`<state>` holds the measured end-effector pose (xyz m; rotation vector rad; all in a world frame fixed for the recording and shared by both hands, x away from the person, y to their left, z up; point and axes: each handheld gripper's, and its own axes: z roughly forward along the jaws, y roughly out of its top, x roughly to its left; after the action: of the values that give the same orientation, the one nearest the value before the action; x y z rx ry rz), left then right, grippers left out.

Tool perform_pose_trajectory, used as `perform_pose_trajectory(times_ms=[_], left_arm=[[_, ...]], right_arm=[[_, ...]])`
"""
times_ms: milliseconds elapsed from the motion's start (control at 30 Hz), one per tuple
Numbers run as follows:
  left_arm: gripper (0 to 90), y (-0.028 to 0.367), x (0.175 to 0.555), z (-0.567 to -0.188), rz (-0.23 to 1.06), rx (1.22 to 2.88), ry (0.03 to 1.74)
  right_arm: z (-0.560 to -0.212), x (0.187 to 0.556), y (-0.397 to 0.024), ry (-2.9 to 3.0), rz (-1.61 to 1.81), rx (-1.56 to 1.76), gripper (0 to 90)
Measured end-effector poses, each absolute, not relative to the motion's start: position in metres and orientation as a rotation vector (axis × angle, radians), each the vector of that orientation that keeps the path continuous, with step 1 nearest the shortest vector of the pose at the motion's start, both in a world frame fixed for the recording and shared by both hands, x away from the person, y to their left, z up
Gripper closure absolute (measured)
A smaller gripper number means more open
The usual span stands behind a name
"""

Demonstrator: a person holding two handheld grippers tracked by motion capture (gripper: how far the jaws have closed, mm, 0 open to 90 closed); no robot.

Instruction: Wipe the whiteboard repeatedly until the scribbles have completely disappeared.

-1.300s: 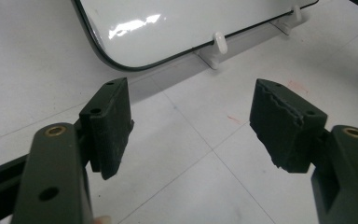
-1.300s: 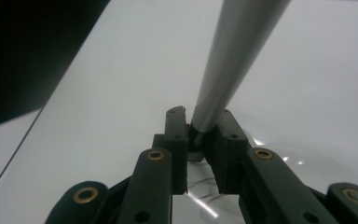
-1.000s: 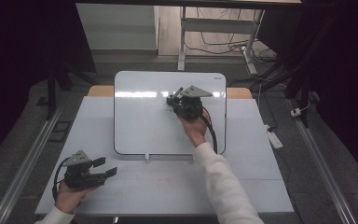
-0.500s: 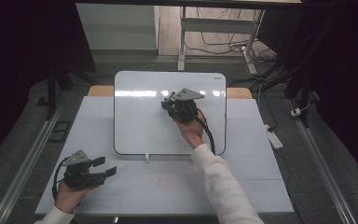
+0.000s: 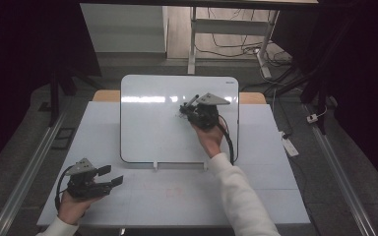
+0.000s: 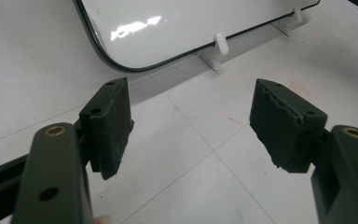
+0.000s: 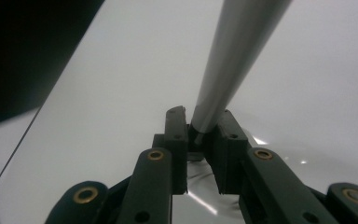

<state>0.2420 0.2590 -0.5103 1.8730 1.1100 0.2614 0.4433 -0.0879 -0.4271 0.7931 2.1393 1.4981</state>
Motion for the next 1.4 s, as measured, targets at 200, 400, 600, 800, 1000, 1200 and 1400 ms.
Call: perform_pose_trajectory(times_ms=[200, 400, 600, 800, 1000, 1200, 1400], left_arm=[[30.1, 0.258, 0.241, -0.511, 0.259, 1.879, 1.110], [30.1, 0.258, 0.242, -0.512, 0.254, 1.880, 1.114], [30.1, 0.259, 0.243, -0.512, 0.253, 1.874, 1.113], [30.0, 0.259, 0.242, -0.511, 0.254, 1.875, 1.110], [30.0, 0.258, 0.244, -0.513, 0.248, 1.882, 1.116], [30.0, 0.258, 0.243, -0.512, 0.249, 1.875, 1.117], [30.0, 0.258, 0.244, -0.514, 0.247, 1.883, 1.118]], right_arm=[[-0.425, 0.447, -0.096, 2.072, 1.526, 0.850, 77.7], [-0.433, 0.435, -0.073, 2.186, 1.451, 0.700, 77.7], [-0.431, 0.440, -0.085, 2.131, 1.514, 0.787, 77.7], [-0.425, 0.446, -0.104, 2.041, 1.525, 0.862, 77.7], [-0.437, 0.431, -0.090, 2.185, 1.446, 0.711, 77.7], [-0.426, 0.446, -0.113, 2.054, 1.530, 0.859, 77.7], [-0.426, 0.445, -0.109, 2.072, 1.509, 0.827, 77.7]])
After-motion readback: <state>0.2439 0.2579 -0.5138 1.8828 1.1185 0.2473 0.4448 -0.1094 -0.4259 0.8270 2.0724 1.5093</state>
